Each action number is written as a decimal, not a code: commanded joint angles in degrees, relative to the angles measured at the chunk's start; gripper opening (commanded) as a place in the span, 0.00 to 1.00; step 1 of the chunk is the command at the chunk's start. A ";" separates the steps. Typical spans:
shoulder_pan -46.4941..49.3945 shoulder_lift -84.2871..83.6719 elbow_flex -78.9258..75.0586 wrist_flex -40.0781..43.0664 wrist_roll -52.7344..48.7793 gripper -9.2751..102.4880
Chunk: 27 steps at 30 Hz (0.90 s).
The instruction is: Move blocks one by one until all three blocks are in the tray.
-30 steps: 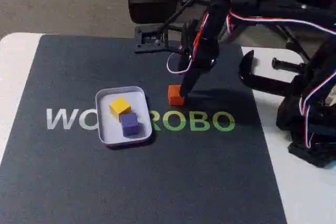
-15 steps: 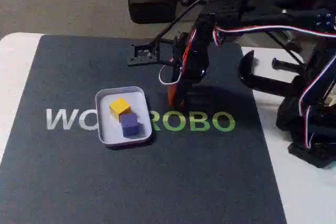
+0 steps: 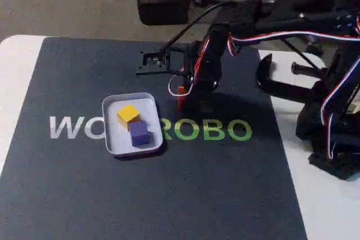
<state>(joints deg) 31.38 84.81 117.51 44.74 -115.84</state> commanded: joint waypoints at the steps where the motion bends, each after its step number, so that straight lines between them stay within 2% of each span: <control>1: -1.93 4.04 -0.79 -0.44 4.39 0.01; 9: -5.80 8.96 -2.64 -0.09 16.17 0.01; 17: -8.96 11.51 -3.25 -0.35 22.94 0.01; 27: -11.95 1.58 -13.80 -0.62 30.50 0.01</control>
<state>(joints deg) 19.95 88.07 109.16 44.74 -87.10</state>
